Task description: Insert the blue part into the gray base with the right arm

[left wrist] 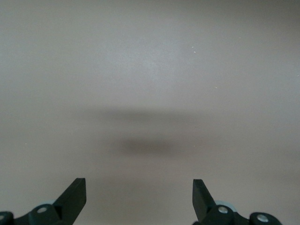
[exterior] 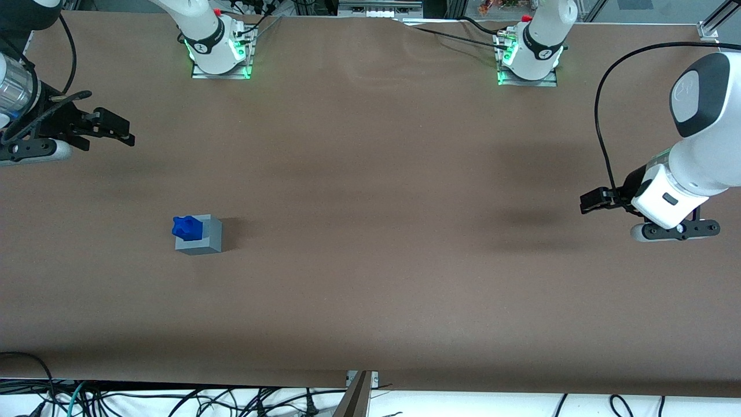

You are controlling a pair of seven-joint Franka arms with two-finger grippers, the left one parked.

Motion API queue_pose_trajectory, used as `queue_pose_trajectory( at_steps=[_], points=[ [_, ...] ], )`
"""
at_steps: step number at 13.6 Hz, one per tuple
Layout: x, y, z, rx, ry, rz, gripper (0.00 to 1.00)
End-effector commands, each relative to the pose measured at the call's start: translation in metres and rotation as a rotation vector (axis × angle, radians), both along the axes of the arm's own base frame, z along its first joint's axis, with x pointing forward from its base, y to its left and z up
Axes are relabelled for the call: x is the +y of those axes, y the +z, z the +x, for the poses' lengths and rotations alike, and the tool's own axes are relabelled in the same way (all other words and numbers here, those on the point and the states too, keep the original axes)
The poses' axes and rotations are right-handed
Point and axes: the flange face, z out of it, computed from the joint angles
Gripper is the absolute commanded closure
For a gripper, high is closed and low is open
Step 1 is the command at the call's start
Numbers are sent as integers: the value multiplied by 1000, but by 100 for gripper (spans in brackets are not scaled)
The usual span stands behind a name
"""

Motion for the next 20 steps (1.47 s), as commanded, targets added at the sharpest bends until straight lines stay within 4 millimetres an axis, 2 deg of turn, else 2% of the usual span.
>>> queue_pose_trajectory(
  at_steps=[1,11,15,20],
  points=[
    [0,6,-5,-15,-11,-12,1],
    [-6,11,-4,-23,3,-58,1],
    [-4,21,-2,-44,-2,-62,1],
    [-5,20,-1,-41,0,-62,1]
  ],
)
